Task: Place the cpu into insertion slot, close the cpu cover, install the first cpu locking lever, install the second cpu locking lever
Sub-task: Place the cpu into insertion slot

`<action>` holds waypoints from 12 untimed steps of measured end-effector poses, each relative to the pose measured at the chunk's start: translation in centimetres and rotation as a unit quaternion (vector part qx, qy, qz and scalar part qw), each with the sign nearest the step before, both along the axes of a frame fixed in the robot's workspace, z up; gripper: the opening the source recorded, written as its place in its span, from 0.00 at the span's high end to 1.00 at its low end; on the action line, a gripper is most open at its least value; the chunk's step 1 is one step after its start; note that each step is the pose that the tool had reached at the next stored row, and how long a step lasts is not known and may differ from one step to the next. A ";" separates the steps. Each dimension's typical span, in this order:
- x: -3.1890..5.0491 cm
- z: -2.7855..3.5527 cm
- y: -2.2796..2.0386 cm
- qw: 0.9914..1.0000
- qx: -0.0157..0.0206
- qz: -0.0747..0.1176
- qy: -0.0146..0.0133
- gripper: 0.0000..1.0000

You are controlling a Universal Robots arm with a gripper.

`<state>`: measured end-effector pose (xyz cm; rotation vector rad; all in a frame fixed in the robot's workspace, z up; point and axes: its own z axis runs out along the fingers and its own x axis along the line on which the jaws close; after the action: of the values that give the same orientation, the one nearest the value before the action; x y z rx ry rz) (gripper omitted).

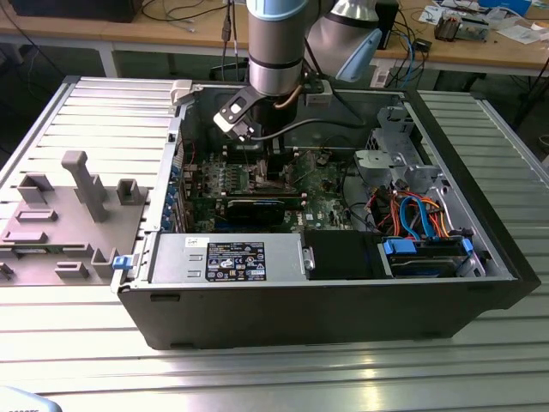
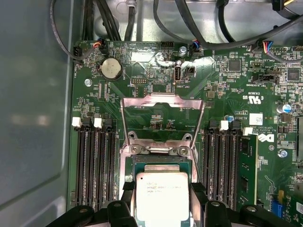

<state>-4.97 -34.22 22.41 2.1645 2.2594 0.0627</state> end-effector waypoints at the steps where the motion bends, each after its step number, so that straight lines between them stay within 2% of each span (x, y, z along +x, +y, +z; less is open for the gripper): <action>1: 0.00 -0.02 0.00 1.000 0.000 0.000 0.000 0.45; 12: 0.00 -0.36 0.00 1.000 0.000 0.000 0.000 0.45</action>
<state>-4.97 -34.22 22.05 2.1645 2.2594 0.0628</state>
